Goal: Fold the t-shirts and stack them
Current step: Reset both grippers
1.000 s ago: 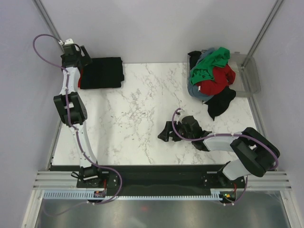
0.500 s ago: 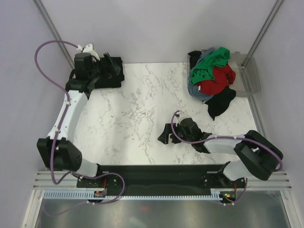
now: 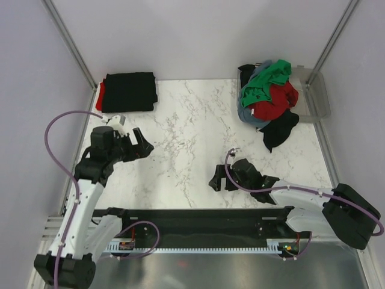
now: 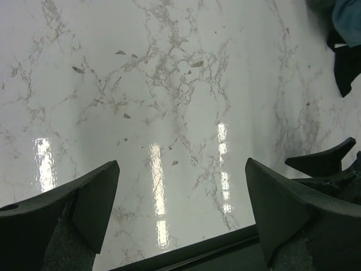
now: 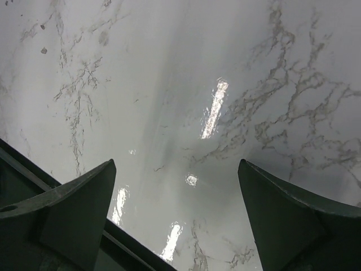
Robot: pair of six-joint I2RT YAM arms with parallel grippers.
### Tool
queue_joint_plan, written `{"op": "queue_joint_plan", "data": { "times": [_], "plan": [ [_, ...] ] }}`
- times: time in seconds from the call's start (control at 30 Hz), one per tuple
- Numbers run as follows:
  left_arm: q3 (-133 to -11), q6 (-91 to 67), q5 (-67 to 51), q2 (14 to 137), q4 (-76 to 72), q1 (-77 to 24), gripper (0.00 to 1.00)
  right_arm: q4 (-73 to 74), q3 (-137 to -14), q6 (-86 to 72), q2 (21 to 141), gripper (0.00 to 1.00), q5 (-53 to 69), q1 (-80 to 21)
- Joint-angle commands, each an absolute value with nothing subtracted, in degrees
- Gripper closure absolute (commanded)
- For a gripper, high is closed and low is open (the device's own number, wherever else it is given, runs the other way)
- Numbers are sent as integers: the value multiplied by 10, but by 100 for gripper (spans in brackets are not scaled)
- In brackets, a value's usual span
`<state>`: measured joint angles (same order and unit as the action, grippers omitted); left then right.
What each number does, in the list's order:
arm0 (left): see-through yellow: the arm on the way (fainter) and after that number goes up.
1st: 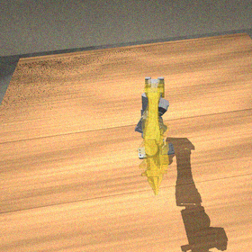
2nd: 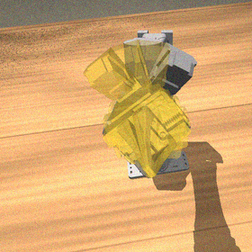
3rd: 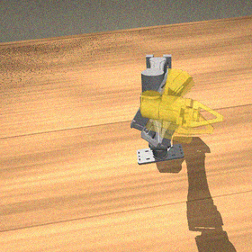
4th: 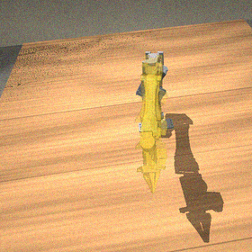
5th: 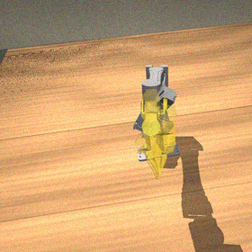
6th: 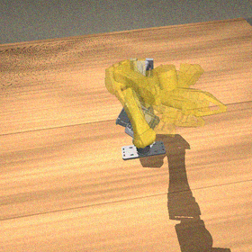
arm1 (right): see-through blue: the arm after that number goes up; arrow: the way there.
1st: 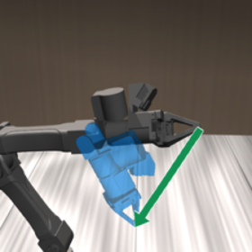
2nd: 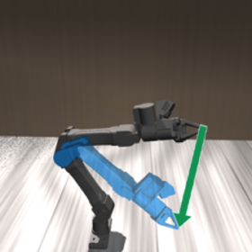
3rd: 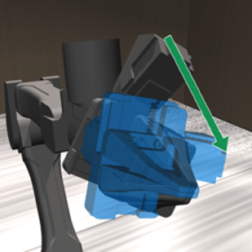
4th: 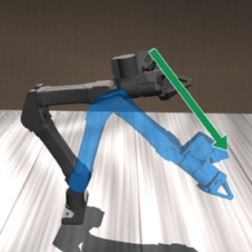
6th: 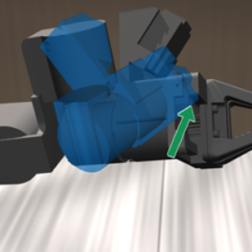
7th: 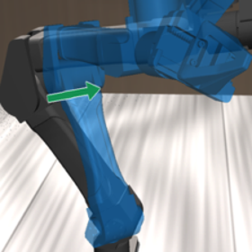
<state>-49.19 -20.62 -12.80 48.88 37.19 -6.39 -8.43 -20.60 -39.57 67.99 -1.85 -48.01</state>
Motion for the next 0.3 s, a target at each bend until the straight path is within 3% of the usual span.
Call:
{"op": "queue_joint_plan", "data": {
  "times": [0.0,0.27],
  "plan": [
    [-484,-186,-149,432,377,-70,0,-1,-185,-411,660,2,-57,-482],
    [-459,-188,-163,381,348,-74,0,-2,-182,-417,642,2,-68,-483]
  ]
}}
